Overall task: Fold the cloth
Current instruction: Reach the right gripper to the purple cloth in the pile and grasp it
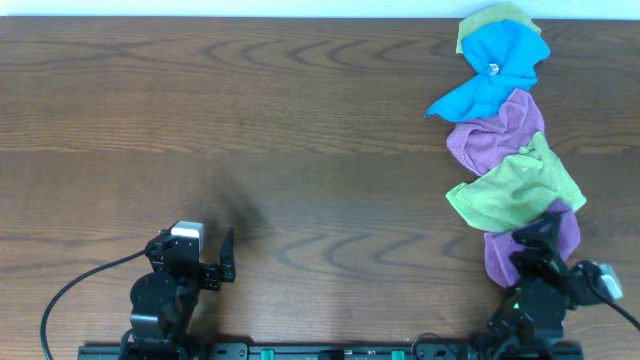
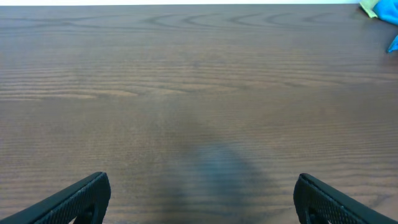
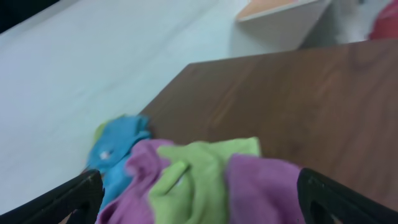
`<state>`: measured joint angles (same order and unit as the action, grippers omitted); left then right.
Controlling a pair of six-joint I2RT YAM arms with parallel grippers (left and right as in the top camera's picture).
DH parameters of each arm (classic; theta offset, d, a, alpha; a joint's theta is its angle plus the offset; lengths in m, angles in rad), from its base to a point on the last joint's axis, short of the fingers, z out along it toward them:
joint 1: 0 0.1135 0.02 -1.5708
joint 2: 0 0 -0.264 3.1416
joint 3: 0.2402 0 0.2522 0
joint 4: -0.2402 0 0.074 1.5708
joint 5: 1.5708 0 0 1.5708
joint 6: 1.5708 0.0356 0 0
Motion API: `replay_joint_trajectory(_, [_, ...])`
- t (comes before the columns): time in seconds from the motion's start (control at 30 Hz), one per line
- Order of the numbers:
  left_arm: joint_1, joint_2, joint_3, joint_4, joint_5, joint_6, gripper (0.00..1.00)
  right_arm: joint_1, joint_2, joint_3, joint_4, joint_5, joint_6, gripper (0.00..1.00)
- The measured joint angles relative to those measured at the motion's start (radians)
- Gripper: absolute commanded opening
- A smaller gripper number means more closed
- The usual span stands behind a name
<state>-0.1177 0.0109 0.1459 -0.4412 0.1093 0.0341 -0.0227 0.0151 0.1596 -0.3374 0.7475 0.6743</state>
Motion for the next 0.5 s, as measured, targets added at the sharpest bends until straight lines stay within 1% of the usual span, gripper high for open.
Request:
replay_joint_trajectory(0.17, [0.0, 0.0, 0.0, 0.0, 0.0, 0.0, 0.96, -0.144, 0.048, 0.0, -0.007, -0.086, 0.003, 0.99])
replay_joint_trajectory(0.37, [0.0, 0.0, 0.0, 0.0, 0.0, 0.0, 0.95, -0.309, 0.205, 0.0, 0.058, -0.24, -0.001, 0.99])
replay_joint_trajectory(0.5, [0.0, 0.0, 0.0, 0.0, 0.0, 0.0, 0.95, -0.383, 0.315, 0.0, 0.097, -0.338, -0.002, 0.99])
